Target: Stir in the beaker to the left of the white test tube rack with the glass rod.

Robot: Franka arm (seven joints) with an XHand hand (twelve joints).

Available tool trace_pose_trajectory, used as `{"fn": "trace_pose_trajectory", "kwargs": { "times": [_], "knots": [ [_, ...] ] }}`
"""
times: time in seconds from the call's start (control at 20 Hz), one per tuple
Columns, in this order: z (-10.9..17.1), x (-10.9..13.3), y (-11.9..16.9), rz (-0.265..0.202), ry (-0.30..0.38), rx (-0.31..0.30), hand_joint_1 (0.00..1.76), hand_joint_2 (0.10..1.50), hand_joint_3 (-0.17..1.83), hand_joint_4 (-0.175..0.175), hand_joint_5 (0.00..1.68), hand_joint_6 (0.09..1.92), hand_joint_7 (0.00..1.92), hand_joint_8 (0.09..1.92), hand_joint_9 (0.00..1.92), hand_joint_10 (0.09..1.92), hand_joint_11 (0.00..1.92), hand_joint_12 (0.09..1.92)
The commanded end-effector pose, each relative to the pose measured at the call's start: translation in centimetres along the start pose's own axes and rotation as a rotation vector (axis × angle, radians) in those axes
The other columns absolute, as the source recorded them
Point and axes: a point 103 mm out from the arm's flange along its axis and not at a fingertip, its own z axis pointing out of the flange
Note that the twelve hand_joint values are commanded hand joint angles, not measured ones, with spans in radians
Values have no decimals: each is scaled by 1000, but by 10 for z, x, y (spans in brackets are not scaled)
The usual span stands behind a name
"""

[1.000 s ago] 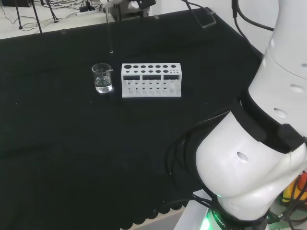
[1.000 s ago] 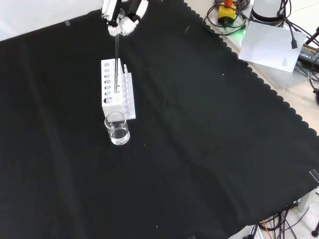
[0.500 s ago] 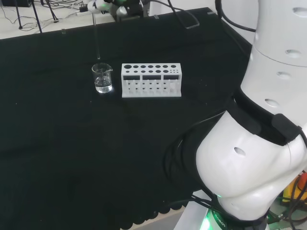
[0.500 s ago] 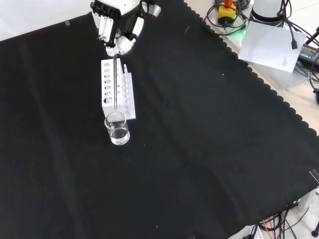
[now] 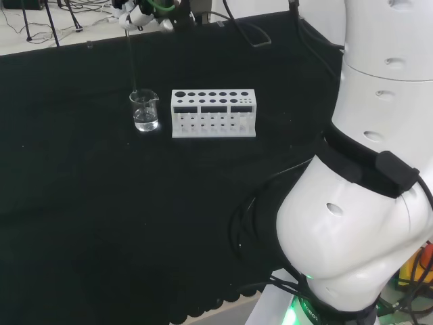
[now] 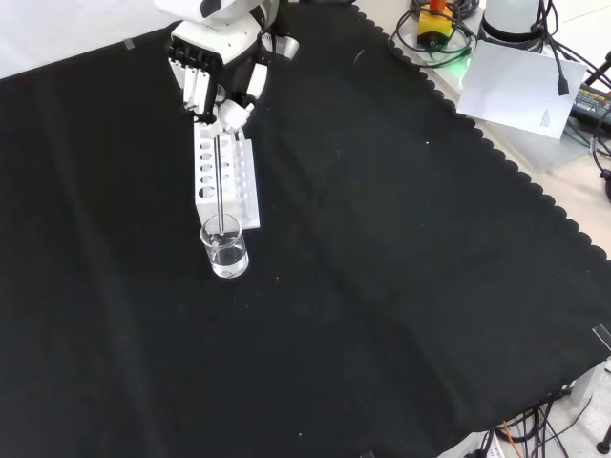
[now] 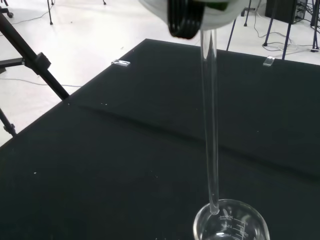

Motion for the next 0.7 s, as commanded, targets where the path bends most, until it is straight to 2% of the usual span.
{"fn": "trace_pose_trajectory", "kwargs": {
  "times": [0.05, 0.4, 0.7],
  "knots": [
    [14, -5, -1, 6, -6, 19, 1298, 865, 420, -175, 1122, 545, 1092, 1209, 1740, 763, 1697, 751],
    [45, -13, 4, -1, 12, 56, 1298, 865, 420, -175, 1123, 544, 1094, 1206, 1741, 764, 1699, 752],
    [56, -19, 7, 1, 11, 63, 1298, 863, 422, -175, 1125, 542, 1095, 1205, 1741, 765, 1700, 753]
  ]
}}
